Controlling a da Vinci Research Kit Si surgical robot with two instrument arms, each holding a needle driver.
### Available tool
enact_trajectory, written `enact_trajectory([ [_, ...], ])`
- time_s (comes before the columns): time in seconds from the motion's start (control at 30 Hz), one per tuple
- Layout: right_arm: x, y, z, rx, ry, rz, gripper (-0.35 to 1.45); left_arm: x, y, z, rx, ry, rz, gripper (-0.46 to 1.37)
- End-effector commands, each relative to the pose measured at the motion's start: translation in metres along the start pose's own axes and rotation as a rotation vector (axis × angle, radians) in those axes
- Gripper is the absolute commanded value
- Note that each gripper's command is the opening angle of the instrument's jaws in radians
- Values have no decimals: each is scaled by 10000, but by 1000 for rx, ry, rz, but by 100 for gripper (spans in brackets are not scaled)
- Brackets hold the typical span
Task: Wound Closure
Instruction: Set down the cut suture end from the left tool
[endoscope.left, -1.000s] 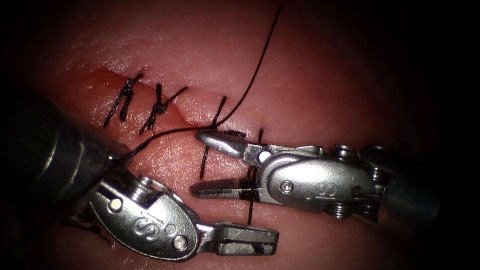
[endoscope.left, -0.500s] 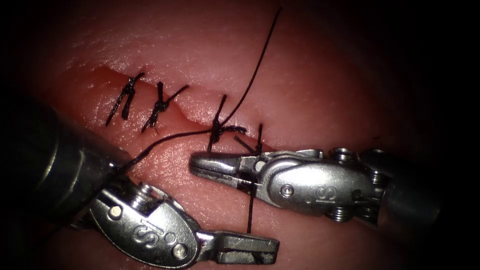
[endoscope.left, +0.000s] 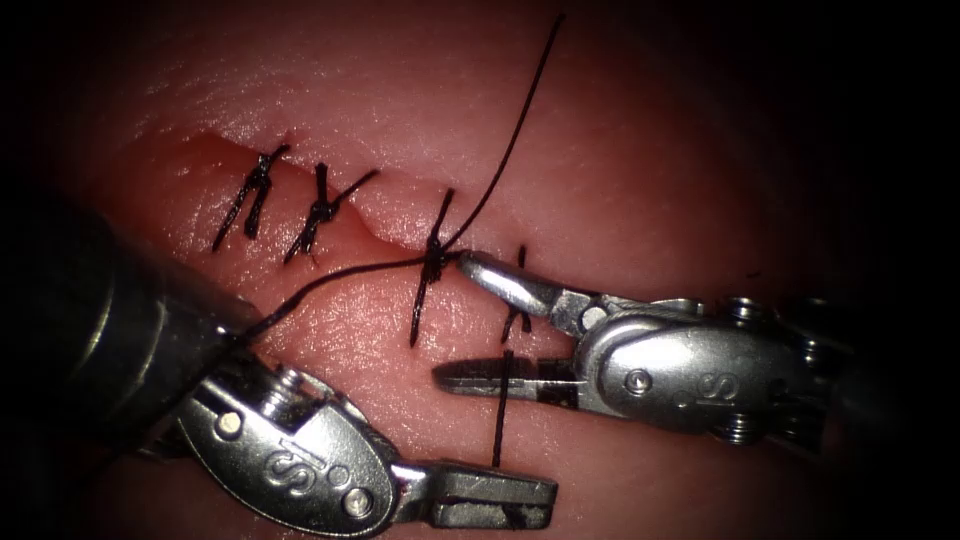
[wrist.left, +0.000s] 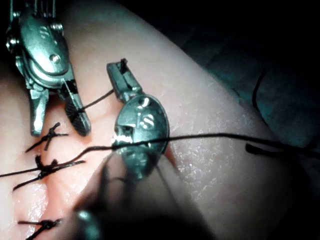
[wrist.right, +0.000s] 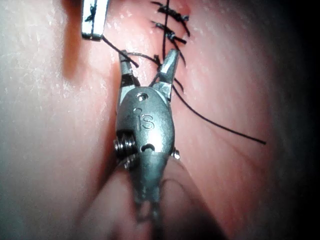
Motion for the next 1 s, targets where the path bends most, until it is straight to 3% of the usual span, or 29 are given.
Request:
enact_trajectory([
  [0.03, 2, 3, -7, -3, 3, -5, 111, 0, 1, 1, -2, 0, -2, -35],
  [0.2, 7, 21, -40, -51, 23, -5, 110, 2, 5, 10, -14, 11, -30, -35],
  [0.5, -5, 42, -85, -142, -28, -29, 110, 0, 32, 69, -78, 64, -71, -35],
  [0.8, -8, 45, -97, -163, -77, -43, 114, -15, 48, 98, -123, 93, -204, -35],
  [1.0, -8, 43, -95, -165, -77, -44, 115, -30, 49, 97, -85, 74, -312, -35],
])
